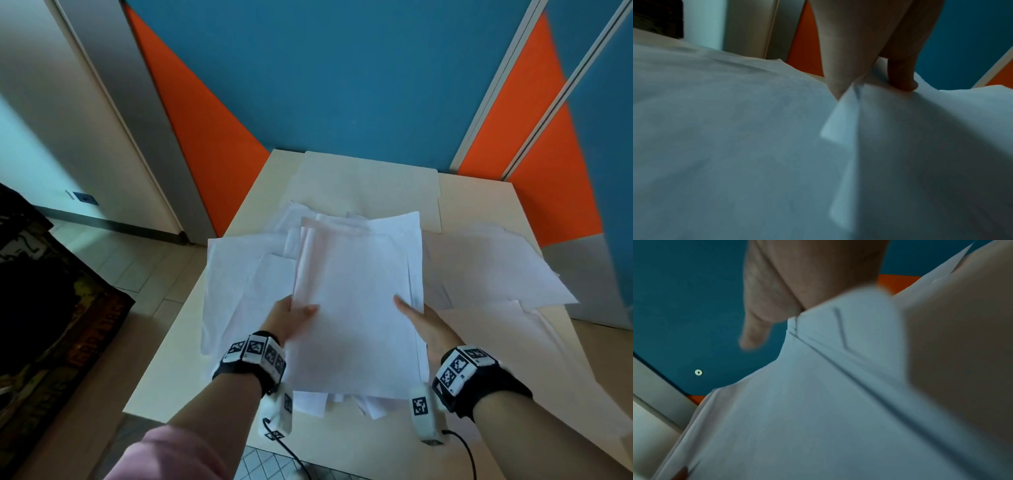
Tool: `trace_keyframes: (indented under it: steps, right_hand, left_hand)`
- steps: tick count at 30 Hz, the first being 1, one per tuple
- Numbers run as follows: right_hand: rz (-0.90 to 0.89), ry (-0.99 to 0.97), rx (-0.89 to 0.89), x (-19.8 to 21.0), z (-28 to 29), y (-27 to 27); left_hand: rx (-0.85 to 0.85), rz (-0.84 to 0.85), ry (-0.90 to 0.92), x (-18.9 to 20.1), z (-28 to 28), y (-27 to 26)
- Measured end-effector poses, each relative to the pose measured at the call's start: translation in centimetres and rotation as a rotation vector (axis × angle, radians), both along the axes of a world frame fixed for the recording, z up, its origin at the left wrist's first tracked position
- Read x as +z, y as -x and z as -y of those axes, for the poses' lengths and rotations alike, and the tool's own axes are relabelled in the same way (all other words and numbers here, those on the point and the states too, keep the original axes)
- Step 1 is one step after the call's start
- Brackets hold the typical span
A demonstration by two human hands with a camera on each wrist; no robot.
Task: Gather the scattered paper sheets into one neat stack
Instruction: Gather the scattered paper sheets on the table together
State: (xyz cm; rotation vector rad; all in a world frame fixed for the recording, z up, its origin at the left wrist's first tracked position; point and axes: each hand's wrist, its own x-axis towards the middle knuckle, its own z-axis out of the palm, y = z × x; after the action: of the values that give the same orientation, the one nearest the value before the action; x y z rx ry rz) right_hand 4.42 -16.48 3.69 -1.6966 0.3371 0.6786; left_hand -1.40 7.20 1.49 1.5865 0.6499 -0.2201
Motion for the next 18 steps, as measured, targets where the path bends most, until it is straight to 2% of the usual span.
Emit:
trace_keyframes:
  steps: [2,3,5,7,8,11,14,18]
  right_hand:
    - [0.049,0.081,0.023,-0.9,0.5,-0.2]
    - [0.071,0.114,0.004,-1.4,1.0,-0.3]
    - [0.099,0.149,-0.031,-1.7,1.7,-0.3]
    - [0.114,0.155,-0.073,-1.8,2.3,-0.5]
    - [0.117,0.163,-0.094,-1.7,2.4,-0.6]
    - [0.118,0.174,-0.124,-2.1,2.9,-0.7]
    - [0.118,0.180,-0.126,-2.5,3.1,-0.7]
    - [0.115,0.198,-0.113,-2.5,3.1,-0.7]
  left_hand:
    - [-0.009,0.014,-0.041,-0.4,0.1,-0.3]
    - [0.007,0.030,-0.143,-0.9,-0.3,-0.4]
    - [0.067,-0.003,-0.490,-1.8,-1.8,-0.5]
    - [0.119,-0.188,-0.779,-2.3,-3.4,0.0]
    - [0.118,-0.317,-0.834,-2.3,-4.0,0.3]
    - [0.108,-0.511,-0.783,-2.7,-5.6,0.5]
    - [0.121,-0.491,-0.639,-3.4,-6.9,0.0]
    - [0.015,-0.435,-0.610,-3.1,-7.4,-0.2]
